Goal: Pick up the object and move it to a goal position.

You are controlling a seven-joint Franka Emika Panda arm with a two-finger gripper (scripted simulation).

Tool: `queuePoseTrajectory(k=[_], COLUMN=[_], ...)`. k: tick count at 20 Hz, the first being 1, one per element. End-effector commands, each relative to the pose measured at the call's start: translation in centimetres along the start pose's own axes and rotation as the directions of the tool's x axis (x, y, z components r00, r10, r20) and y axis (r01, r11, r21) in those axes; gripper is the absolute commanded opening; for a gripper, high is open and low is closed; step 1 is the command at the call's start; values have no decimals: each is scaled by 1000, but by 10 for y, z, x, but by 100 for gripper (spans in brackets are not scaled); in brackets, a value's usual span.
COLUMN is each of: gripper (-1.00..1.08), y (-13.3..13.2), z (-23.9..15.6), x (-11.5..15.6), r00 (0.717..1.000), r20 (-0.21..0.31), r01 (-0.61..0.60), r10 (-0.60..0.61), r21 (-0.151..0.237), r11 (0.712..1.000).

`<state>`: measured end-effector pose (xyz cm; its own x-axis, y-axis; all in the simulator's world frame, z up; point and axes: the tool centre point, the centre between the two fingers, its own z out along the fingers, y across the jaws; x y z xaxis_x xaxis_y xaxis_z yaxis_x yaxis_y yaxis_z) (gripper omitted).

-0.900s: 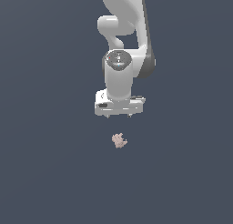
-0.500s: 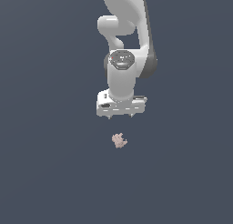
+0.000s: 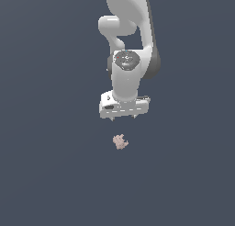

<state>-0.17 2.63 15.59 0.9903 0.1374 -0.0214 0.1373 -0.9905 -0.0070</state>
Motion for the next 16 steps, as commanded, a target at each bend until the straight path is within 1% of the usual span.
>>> queuePoseTrajectory(k=[1, 9, 16], gripper=[100, 100, 100], y=[1, 8, 18], z=[2, 16, 39], x=[2, 21, 45], r00=[1000, 994, 967], r20=[0, -5, -12], r01=[12, 113, 253], r10=[-12, -113, -253], r21=[-1, -5, -11], r11=[1000, 994, 967])
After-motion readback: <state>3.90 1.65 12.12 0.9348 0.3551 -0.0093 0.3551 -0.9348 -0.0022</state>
